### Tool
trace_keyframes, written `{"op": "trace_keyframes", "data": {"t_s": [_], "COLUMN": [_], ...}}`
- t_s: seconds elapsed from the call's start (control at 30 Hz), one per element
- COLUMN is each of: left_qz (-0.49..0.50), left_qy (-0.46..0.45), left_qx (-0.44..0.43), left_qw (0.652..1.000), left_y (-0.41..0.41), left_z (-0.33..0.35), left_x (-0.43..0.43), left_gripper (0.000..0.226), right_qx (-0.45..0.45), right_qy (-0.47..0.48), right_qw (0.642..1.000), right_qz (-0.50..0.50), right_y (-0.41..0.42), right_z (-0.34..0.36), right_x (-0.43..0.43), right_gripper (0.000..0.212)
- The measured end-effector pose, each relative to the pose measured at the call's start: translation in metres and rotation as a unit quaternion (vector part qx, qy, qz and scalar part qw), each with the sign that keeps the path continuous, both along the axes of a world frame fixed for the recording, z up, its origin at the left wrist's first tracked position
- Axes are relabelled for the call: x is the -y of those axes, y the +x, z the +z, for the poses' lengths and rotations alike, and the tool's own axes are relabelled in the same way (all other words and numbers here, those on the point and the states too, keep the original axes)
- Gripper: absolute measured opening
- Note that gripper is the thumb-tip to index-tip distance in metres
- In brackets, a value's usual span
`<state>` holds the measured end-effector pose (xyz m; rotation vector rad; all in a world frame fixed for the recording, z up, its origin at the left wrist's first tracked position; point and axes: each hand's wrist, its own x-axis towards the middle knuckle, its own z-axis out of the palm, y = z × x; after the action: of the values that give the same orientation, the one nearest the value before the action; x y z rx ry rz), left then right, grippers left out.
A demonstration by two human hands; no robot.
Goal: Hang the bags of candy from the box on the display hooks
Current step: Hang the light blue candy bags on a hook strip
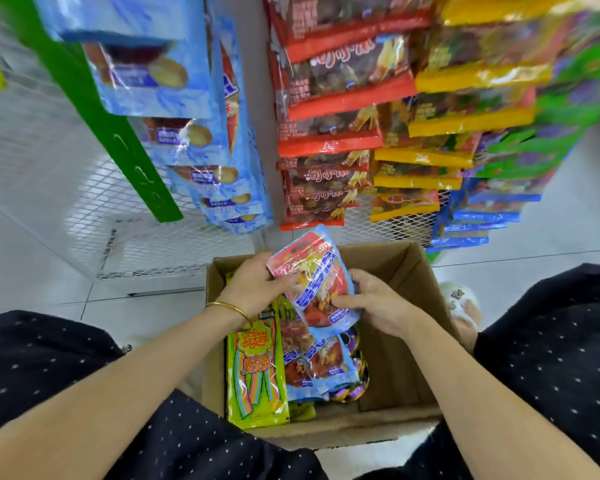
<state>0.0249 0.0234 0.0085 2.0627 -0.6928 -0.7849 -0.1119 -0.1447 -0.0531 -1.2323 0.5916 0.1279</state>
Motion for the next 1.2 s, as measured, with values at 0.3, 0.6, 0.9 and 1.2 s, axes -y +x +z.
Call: {"op": "trace_keyframes", "data": {"t_s": [0.3, 0.6, 0.9, 1.2], "left_qz": [-0.029, 0.054, 0.173, 0.168], "left_qy": [-0.096, -0.244, -0.296, -0.277], "left_qx": [0.131, 0.34, 0.438, 0.452], "left_qw": [0.986, 0.907, 0.831, 0.831], "left_y": [-0.005, 0.023, 0.114, 0.126], "left_z": [0.126, 0.303, 0.407, 0.423], "left_x": [-0.036, -0.065, 0.002, 0.012], "left_gripper": [0.019, 0.012, 0.03, 0.027], "right_qx": [0.227, 0.385, 0.42, 0.401], "right_qy": [-0.365, -0.444, -0.568, -0.574], "right_qw": [0.903, 0.805, 0.693, 0.691], "right_qz": [-0.017, -0.086, -0.143, -0.181], "right_y": [0.005, 0.034, 0.126, 0.17], "right_z": [0.151, 0.297, 0.397, 0.415], "right_x": [-0.046, -0.066, -0.07, -0.071], "right_gripper": [0.041, 0.033, 0.047, 0.051]}}
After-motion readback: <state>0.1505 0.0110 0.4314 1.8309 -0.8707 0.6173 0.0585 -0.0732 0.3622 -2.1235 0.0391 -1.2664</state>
